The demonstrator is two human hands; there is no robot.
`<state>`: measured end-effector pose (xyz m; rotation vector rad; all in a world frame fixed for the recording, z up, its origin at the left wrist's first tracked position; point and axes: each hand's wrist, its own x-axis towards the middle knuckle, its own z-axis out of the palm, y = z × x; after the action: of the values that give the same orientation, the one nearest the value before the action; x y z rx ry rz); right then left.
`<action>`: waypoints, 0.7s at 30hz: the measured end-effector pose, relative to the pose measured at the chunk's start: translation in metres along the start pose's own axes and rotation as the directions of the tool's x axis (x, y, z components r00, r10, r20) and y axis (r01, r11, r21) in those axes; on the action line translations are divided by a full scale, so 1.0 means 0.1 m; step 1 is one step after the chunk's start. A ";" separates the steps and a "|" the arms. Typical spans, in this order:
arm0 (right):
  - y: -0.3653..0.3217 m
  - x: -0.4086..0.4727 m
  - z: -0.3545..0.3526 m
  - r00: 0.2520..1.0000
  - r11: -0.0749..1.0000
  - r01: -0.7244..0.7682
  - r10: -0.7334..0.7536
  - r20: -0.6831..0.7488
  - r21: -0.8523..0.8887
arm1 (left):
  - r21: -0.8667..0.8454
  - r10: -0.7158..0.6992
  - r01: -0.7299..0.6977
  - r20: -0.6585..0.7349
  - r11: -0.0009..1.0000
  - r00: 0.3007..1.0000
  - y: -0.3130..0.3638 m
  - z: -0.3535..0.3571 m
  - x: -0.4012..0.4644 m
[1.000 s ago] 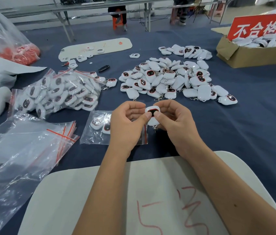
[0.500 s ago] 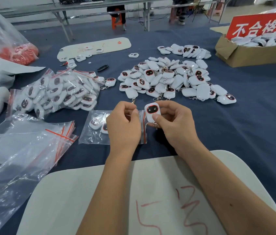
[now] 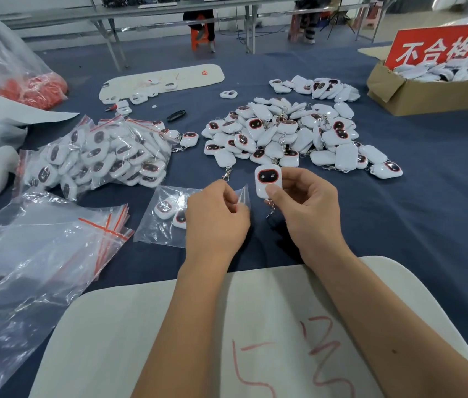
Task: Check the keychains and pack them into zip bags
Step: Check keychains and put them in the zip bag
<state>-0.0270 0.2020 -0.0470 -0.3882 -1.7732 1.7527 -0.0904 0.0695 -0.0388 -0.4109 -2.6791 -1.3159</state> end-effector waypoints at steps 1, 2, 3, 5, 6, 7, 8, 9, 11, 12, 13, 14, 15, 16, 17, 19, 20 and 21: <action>-0.01 0.00 0.00 1.000 1.000 0.014 -0.014 -0.011 -0.020 | -0.027 -0.014 0.014 -0.005 1.000 1.000 0.01 -0.01 0.00; -0.02 0.00 -0.01 1.000 0.999 0.023 -0.023 -0.020 -0.027 | -0.053 -0.029 0.028 -0.009 0.998 1.000 0.02 -0.01 0.01; -0.03 0.00 0.00 0.999 0.999 0.031 -0.031 -0.021 -0.012 | -0.074 -0.044 0.043 -0.010 0.996 0.999 0.03 -0.02 0.01; -0.07 -0.02 0.03 0.999 0.995 0.030 -0.031 0.018 0.092 | -0.121 -0.073 0.074 0.009 0.990 0.997 0.04 -0.03 0.00; -0.09 -0.03 0.05 0.998 0.986 0.019 -0.027 0.051 0.163 | -0.156 -0.084 0.087 0.027 0.984 0.996 0.04 -0.03 0.00; -0.10 -0.04 0.07 0.996 0.974 0.005 -0.025 0.086 0.225 | -0.193 -0.089 0.096 0.044 0.977 0.995 0.04 -0.04 -0.01; -0.12 -0.06 0.09 0.992 0.963 -0.009 -0.024 0.120 0.269 | -0.224 -0.091 0.101 0.057 0.969 0.994 0.05 -0.04 -0.01; -0.12 -0.07 0.10 0.988 0.956 -0.021 -0.024 0.151 0.293 | -0.247 -0.092 0.105 0.065 0.963 0.994 0.05 -0.05 -0.01; -0.11 -0.07 0.12 0.983 0.959 -0.040 -0.013 0.185 0.282 | -0.274 -0.093 0.108 0.069 0.956 0.993 0.05 -0.06 0.00; -0.10 -0.07 0.12 0.982 0.966 -0.050 0.001 0.190 0.252 | -0.280 -0.091 0.105 0.063 0.954 0.994 0.05 -0.07 0.00; -0.09 -0.06 0.12 0.982 0.974 -0.060 0.017 0.190 0.218 | -0.283 -0.086 0.096 0.049 0.954 0.995 0.05 -0.07 0.01; -0.07 -0.06 0.12 0.981 0.980 -0.070 0.034 0.190 0.187 | -0.284 -0.081 0.085 0.026 0.955 0.996 0.05 -0.08 0.02; -0.06 -0.05 0.12 0.981 0.984 -0.080 0.050 0.189 0.157 | -0.281 -0.074 0.070 -0.004 0.957 0.997 0.05 -0.08 0.03; -0.05 -0.05 0.12 0.980 0.988 -0.088 0.063 0.190 0.124 | -0.275 -0.062 0.048 -0.041 0.960 0.997 0.05 -0.09 0.03; -0.04 -0.06 0.12 0.978 0.992 -0.089 0.071 0.194 0.085 | -0.265 -0.043 0.019 -0.084 0.964 0.996 0.05 -0.10 0.04; -0.02 -0.06 0.11 0.974 0.998 -0.053 0.060 0.218 -0.041 | -0.236 0.013 -0.052 -0.165 0.970 0.986 0.08 -0.10 0.03; -0.01 -0.07 0.11 0.970 0.993 -0.016 0.043 0.239 -0.116 | -0.220 0.041 -0.085 -0.197 0.972 0.980 0.09 -0.11 0.03; 0.00 -0.07 0.11 0.965 0.983 0.019 0.029 0.261 -0.181 | -0.206 0.063 -0.110 -0.224 0.972 0.973 0.10 -0.11 0.02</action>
<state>-0.0284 0.1887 -0.0480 -0.2427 -2.1308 1.7146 -0.0896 0.0675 -0.0242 -0.3793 -2.3246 -1.5362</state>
